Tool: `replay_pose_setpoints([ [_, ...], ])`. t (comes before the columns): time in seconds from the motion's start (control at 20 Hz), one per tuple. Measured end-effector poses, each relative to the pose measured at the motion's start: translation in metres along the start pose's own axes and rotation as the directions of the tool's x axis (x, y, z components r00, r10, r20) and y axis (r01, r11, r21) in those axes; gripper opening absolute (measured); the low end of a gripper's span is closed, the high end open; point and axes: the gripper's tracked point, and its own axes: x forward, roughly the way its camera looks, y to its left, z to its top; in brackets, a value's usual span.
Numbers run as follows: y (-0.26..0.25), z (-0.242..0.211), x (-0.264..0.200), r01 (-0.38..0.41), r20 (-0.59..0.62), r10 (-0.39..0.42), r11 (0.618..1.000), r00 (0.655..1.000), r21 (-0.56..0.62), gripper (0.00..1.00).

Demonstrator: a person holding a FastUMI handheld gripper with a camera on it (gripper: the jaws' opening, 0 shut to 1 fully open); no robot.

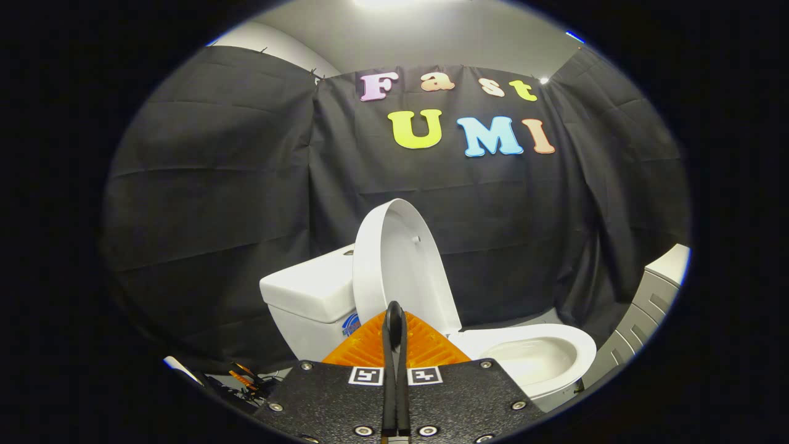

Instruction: Open the toilet lid.

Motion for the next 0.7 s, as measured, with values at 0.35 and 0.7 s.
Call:
replay_pose_setpoints([
  [0.35, 0.014, 0.001, 0.003, -0.115, 0.022, 0.114, 0.992, 0.993, 0.044, 0.04],
  [0.7, -0.045, 0.017, -0.031, -0.063, 0.029, 0.061, 0.996, 0.998, 0.061, 0.98],
])
